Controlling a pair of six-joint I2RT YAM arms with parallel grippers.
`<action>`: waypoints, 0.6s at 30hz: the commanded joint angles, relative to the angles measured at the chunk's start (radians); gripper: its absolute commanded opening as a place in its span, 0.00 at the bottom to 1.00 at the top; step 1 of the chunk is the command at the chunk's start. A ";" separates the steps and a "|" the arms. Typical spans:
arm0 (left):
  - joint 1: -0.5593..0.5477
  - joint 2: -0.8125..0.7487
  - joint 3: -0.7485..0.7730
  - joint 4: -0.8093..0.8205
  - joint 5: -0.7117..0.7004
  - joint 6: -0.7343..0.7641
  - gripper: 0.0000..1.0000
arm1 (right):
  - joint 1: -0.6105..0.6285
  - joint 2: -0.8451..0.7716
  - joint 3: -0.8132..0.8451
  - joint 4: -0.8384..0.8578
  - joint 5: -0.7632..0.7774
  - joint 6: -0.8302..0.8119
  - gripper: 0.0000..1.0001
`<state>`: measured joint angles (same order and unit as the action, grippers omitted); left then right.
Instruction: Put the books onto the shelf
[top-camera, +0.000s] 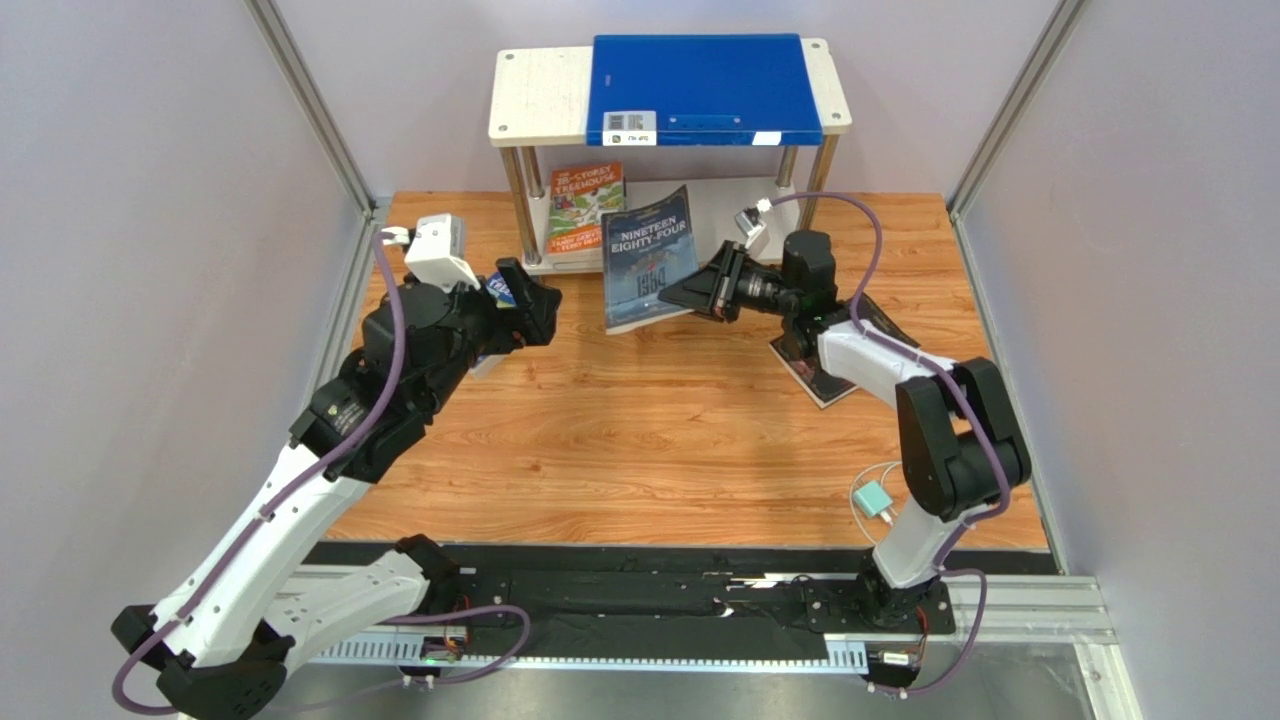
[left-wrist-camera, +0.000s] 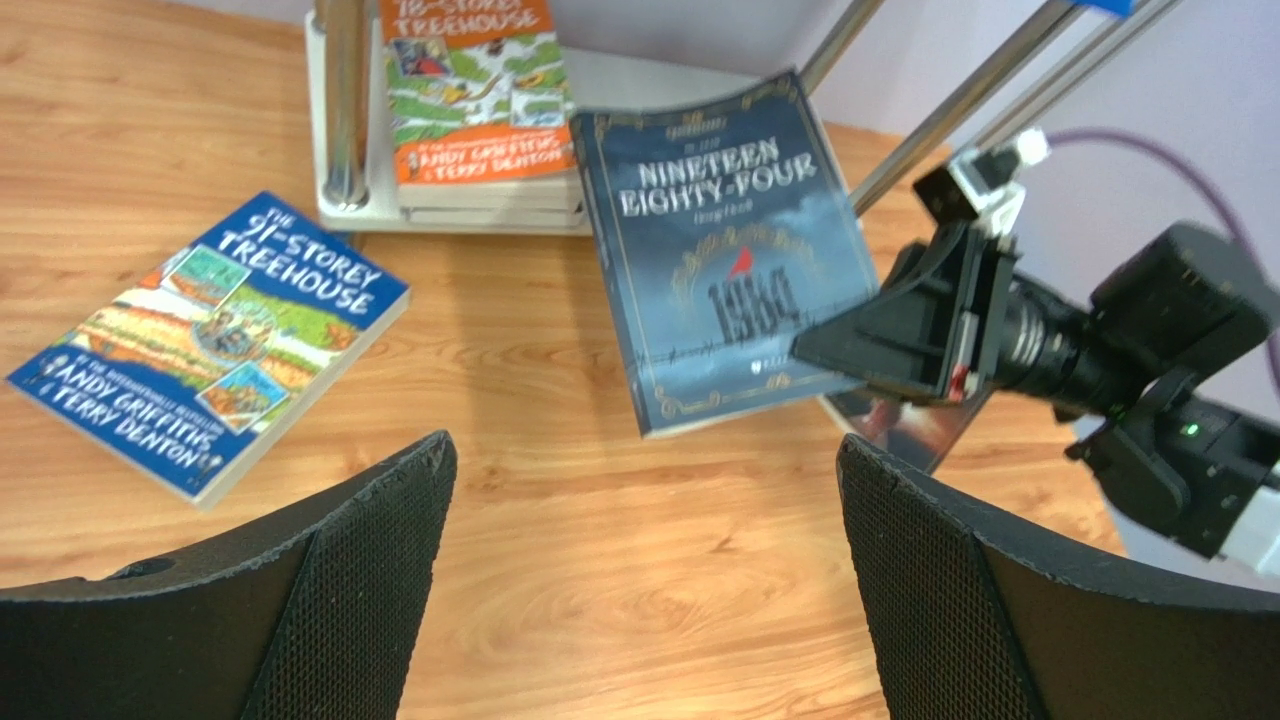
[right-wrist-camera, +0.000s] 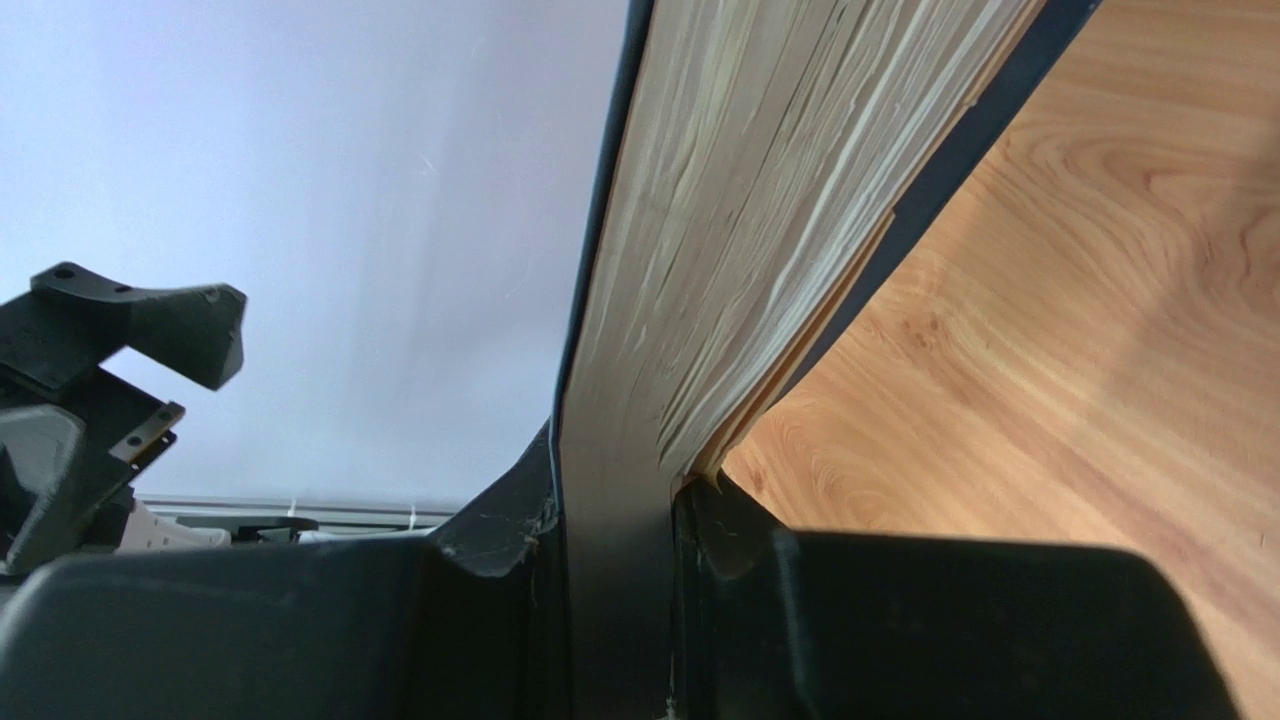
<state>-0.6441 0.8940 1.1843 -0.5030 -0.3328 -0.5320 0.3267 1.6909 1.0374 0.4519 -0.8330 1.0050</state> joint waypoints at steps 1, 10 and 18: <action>0.004 0.000 -0.023 -0.048 -0.012 0.032 1.00 | 0.000 0.070 0.156 0.188 0.006 0.023 0.00; 0.006 0.013 -0.040 -0.058 0.012 0.053 1.00 | 0.049 0.338 0.528 0.153 -0.012 0.055 0.00; 0.006 -0.024 -0.077 -0.060 0.032 0.064 1.00 | 0.069 0.574 0.835 0.042 0.002 0.060 0.00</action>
<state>-0.6441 0.8997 1.1263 -0.5648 -0.3168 -0.4953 0.3805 2.1921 1.6875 0.4580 -0.8299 1.0698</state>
